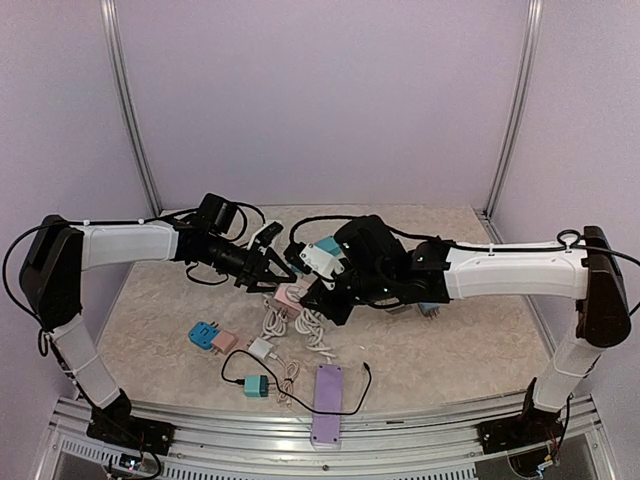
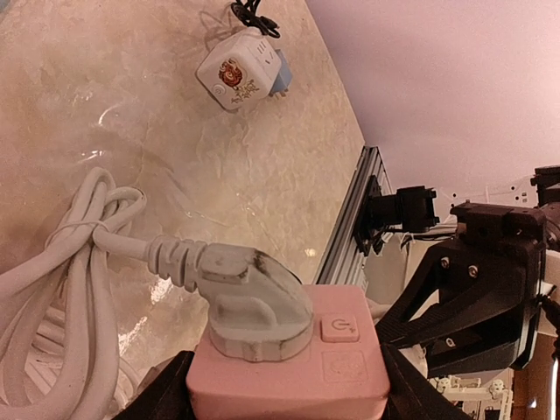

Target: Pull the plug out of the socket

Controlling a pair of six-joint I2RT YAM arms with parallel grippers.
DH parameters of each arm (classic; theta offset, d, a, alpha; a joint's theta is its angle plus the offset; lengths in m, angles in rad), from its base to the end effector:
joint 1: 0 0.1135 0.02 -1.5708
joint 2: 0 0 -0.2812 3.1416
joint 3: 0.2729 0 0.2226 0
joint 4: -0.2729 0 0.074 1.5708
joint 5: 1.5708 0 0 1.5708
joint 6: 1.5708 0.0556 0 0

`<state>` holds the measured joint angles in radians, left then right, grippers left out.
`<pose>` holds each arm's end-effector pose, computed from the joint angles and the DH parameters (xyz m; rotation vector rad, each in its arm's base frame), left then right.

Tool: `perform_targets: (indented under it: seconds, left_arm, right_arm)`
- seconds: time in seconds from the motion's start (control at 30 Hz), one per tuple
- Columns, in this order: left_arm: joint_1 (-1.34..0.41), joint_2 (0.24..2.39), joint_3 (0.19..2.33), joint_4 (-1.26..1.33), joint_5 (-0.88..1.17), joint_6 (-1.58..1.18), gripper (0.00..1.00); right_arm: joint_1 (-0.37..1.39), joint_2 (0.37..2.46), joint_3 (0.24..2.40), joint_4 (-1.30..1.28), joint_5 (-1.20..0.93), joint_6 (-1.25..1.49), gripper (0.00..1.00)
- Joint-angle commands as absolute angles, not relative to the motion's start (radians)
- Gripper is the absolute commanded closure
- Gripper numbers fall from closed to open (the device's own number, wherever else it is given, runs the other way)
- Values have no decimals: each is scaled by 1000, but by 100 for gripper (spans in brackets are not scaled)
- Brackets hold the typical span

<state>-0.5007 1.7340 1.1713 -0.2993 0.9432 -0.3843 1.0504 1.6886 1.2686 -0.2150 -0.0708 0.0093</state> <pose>0.2841 -0.2067 0.2464 0.6100 2.4428 -1.5323 0.1843 0.3295 0.2833 -1.1720 1.9622 0.6535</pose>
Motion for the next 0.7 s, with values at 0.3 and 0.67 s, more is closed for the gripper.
perform_targets:
  seconds: [0.3,0.67]
  left_arm:
    - [-433,1726,1168,-312,841,-362,63]
    - [-428,1723,1161,-293,860,-371,63]
  right_arm:
    - [1183,1745,1468,-388,331,-143,100]
    - [1195,1729,1466,-373,325,-150,100]
